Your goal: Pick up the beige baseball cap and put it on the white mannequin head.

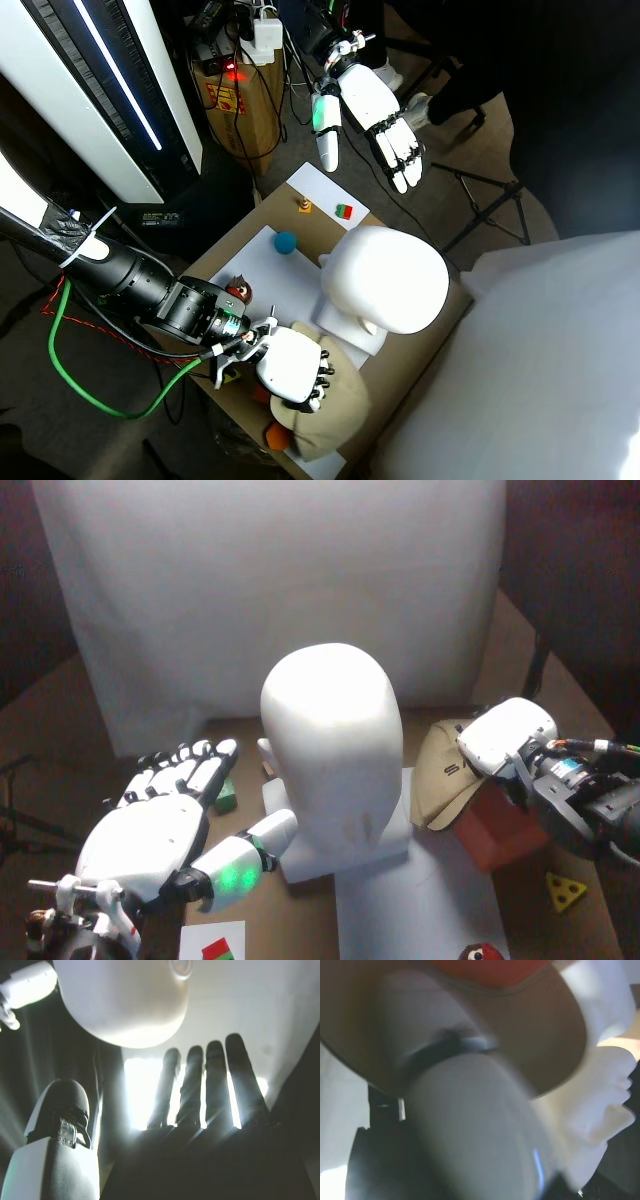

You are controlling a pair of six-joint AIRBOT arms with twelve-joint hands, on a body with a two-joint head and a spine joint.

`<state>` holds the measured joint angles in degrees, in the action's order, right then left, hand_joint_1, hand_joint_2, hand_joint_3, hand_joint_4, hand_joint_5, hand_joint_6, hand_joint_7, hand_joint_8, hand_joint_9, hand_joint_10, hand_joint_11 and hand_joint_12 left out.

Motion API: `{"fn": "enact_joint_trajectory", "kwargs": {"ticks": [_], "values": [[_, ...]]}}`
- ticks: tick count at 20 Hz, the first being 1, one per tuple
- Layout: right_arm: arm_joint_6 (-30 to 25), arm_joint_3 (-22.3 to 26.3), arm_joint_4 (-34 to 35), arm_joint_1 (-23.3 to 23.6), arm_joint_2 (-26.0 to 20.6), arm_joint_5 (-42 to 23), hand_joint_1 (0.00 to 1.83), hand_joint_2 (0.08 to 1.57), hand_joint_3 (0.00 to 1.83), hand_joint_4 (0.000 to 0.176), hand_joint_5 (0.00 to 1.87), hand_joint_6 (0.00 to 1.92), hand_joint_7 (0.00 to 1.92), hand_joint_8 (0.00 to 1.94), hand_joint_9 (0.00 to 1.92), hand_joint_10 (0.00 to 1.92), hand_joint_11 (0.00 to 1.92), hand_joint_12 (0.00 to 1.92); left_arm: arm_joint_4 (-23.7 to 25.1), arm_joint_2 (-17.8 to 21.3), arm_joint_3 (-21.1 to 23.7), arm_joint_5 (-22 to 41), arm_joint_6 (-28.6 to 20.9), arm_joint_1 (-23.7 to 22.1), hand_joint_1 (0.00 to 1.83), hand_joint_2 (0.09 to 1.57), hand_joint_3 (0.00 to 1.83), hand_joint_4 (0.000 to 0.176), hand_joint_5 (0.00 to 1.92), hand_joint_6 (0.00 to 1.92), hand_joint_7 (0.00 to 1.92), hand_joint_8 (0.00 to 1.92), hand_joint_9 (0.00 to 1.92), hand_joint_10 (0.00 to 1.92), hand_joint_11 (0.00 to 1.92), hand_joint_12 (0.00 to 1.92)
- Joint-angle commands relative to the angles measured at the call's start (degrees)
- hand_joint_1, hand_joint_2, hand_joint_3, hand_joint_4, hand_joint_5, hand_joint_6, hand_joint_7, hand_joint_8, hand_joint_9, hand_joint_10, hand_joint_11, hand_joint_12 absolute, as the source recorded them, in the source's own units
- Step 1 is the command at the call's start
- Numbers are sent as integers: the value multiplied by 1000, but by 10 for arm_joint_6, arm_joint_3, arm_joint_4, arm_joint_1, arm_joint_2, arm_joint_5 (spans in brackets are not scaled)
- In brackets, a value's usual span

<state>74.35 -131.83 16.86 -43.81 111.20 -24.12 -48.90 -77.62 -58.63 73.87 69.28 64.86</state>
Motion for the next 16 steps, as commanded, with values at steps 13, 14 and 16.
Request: {"fn": "enact_joint_trajectory", "kwargs": {"ticks": [13,14,16], "values": [[40,-43,19,151,-21,-105,1485,1106,1,0,919,841,939,924,948,1135,890,1583,11,3,-4,57,-20,-12,0,1143,0,37,86,2,66,2,83,0,0,426],[41,-43,18,162,-22,-108,1485,1106,1,0,919,841,939,924,948,1135,890,1583,10,3,-4,60,-21,-11,0,1143,0,37,86,2,66,2,83,0,0,426],[49,-43,19,181,-22,-119,1379,1124,0,0,895,950,930,1007,962,1271,934,1340,10,3,-4,63,-23,-11,0,1144,0,31,89,3,66,2,84,0,0,425]]}}
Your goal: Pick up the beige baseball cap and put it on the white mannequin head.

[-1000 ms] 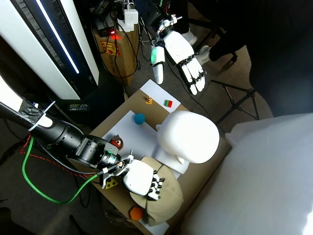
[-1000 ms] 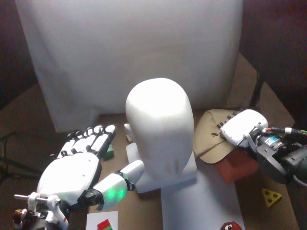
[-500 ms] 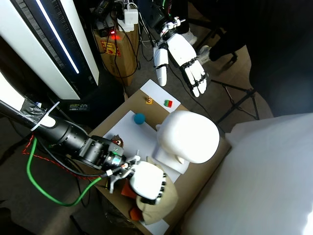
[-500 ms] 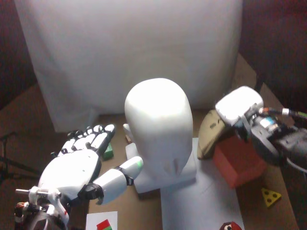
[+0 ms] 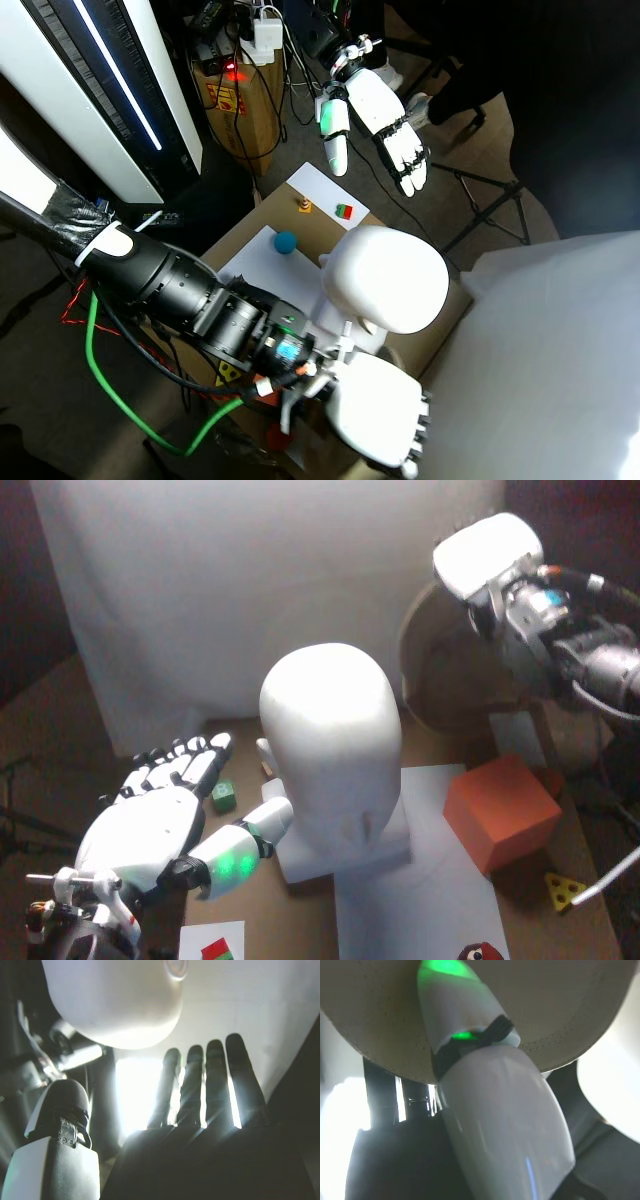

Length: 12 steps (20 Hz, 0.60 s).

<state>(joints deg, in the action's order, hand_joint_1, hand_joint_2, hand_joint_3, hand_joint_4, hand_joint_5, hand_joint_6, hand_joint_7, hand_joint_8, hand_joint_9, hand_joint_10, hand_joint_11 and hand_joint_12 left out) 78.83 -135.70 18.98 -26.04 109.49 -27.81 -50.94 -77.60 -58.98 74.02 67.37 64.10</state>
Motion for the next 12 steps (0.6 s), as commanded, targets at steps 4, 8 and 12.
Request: {"fn": "enact_joint_trajectory", "kwargs": {"ticks": [4,8,12], "values": [[29,-5,-3,56,12,-81,1373,1125,0,0,918,958,967,963,897,1332,951,1323,29,3,2,64,-9,-3,0,1144,0,27,106,8,66,1,82,0,0,418],[32,-1,-2,88,41,-104,1461,1119,0,0,899,907,937,957,909,1200,893,1531,32,8,7,72,-9,1,0,1147,1,25,81,0,59,0,75,0,0,398],[34,109,-21,84,9,-185,1486,1106,0,0,914,843,941,936,955,1114,892,1578,40,14,11,87,-17,12,0,1153,3,22,82,1,60,1,75,0,0,392]]}}
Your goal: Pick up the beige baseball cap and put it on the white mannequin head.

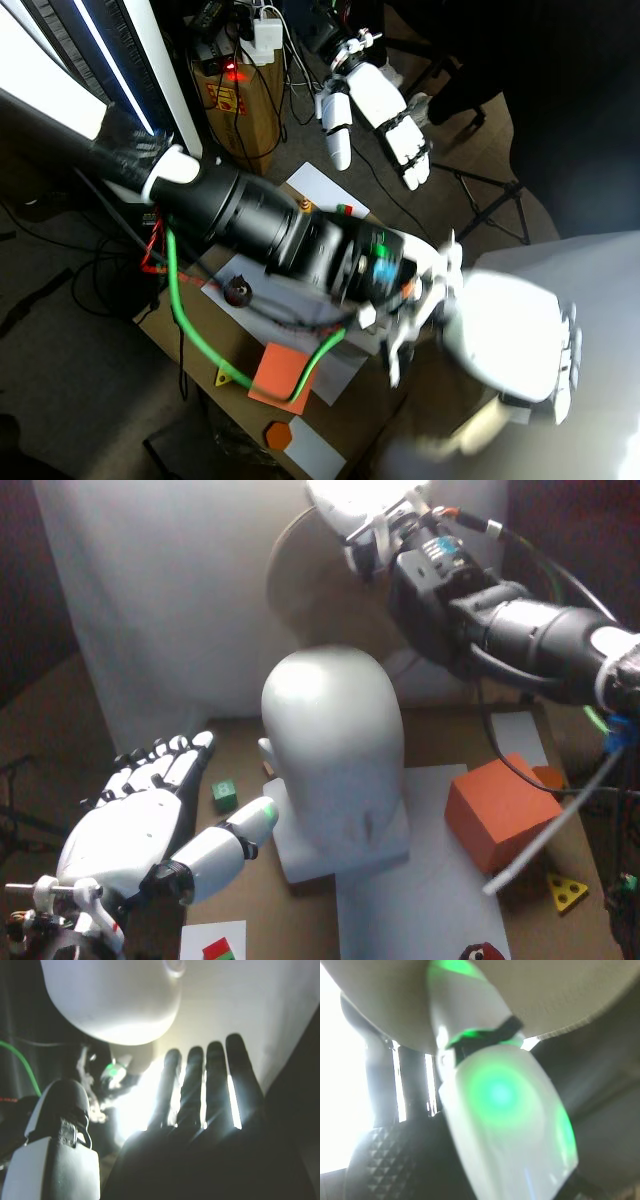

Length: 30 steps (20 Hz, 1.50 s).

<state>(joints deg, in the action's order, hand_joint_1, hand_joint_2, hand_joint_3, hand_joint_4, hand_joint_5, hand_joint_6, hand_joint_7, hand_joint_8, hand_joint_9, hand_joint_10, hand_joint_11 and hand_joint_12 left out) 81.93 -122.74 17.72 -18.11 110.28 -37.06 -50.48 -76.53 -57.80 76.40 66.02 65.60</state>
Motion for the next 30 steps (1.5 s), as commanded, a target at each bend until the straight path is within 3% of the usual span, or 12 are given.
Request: {"fn": "enact_joint_trajectory", "kwargs": {"ticks": [1,7,11,14,24,30], "values": [[13,25,-10,1,-19,-113,1486,1106,0,0,914,841,937,941,958,1112,892,1579,46,6,-1,63,-9,0,0,1153,3,22,89,4,60,1,76,1,0,390],[108,311,26,-48,-152,-215,1488,1094,0,0,934,809,992,845,986,1084,885,1582,47,8,-1,63,-16,7,0,1156,2,20,112,7,64,1,77,0,0,374],[153,459,30,-104,-223,-309,1488,1093,0,0,934,808,995,840,985,1085,895,1573,45,7,1,64,-17,8,0,1151,0,19,114,6,63,1,73,0,0,365],[195,526,29,-148,-245,-363,1489,1092,0,0,938,806,1001,832,983,1086,889,1575,45,8,2,68,-18,10,0,1148,0,19,105,1,63,0,73,0,0,361],[221,596,60,-223,-262,-323,1489,1092,0,0,943,809,989,837,995,1071,886,1573,46,6,4,69,-21,12,0,1144,0,17,101,0,62,0,71,0,0,360],[221,599,161,-246,-262,-273,1488,1096,1,0,928,822,975,866,991,1077,876,1585,49,5,5,65,-13,12,0,1145,0,17,101,0,61,0,70,0,0,361]]}}
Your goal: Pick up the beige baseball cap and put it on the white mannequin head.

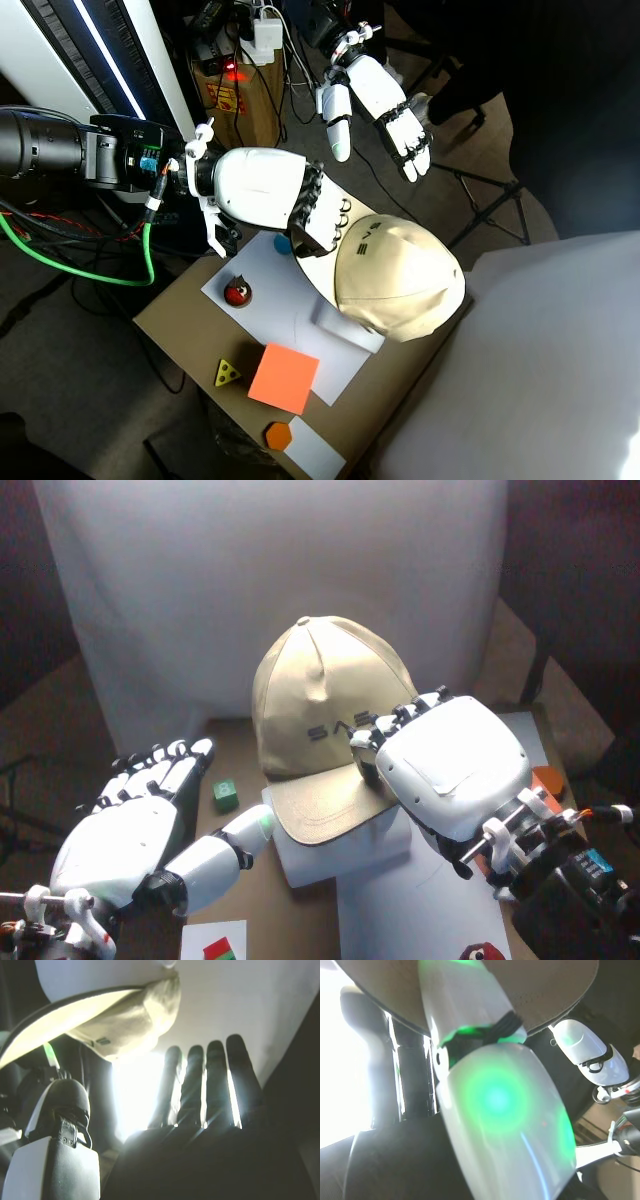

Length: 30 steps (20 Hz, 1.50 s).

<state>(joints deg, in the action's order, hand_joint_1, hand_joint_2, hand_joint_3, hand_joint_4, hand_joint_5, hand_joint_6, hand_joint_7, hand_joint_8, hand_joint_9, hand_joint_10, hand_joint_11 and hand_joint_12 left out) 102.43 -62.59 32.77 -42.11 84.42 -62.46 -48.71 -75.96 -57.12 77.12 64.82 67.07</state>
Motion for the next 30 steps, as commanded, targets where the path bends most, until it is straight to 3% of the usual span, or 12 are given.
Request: {"fn": "enact_joint_trajectory", "kwargs": {"ticks": [1,16,18,20,21,22,23,24,26,27,30], "values": [[18,-2,20,-7,-3,-14,1488,1096,1,0,928,822,975,866,991,1077,876,1585,31,-2,-2,55,-1,-3,0,1145,0,17,101,0,61,0,70,0,0,361],[28,-16,25,-15,-1,5,1488,1097,0,0,924,833,971,870,988,1079,883,1578,55,-24,-19,28,-7,-27,0,1148,1,15,94,0,63,0,68,0,0,356],[28,-16,25,-17,-2,9,1484,1115,1,0,857,963,934,916,932,1142,883,1571,53,-24,-18,28,-7,-27,0,1148,1,14,101,1,66,1,72,1,0,382],[28,-16,25,-17,-2,12,1357,1177,4,0,749,1200,846,1143,838,1375,781,1362,50,-24,-16,28,-5,-27,0,1148,1,14,100,1,66,1,72,1,0,382],[28,-15,25,-18,-2,12,1207,1203,1,0,744,1256,856,1235,723,985,762,1339,49,-25,-16,28,-5,-27,0,1148,1,14,100,1,66,1,72,1,0,383],[28,-15,25,-18,-2,12,1070,1142,0,0,631,616,692,672,635,741,635,1336,49,-25,-14,28,-3,-27,0,1148,1,13,111,5,70,2,72,0,0,382],[28,-14,25,-19,-2,13,1014,1116,0,0,633,270,691,345,622,567,526,1326,49,-26,-13,28,-2,-27,0,1148,1,13,113,6,72,3,71,0,0,382],[29,-13,25,-21,-3,16,958,1093,0,0,612,101,682,153,594,414,409,1304,49,-26,-12,28,1,-27,0,1149,1,13,113,6,72,3,71,0,0,382],[40,-7,25,-24,-4,21,849,1043,0,0,555,6,621,13,562,176,242,1281,50,-26,-9,28,3,-26,0,1149,1,13,113,5,72,3,71,0,0,382],[48,-4,25,-25,-5,21,792,1011,0,8,505,0,534,2,490,84,143,1207,51,-26,-8,29,5,-25,0,1149,1,13,110,3,72,2,71,0,0,384],[58,6,26,-35,-16,38,626,967,0,57,421,1,400,0,337,5,2,1028,47,-23,0,37,21,-26,0,1150,1,14,101,0,72,1,71,0,0,387]]}}
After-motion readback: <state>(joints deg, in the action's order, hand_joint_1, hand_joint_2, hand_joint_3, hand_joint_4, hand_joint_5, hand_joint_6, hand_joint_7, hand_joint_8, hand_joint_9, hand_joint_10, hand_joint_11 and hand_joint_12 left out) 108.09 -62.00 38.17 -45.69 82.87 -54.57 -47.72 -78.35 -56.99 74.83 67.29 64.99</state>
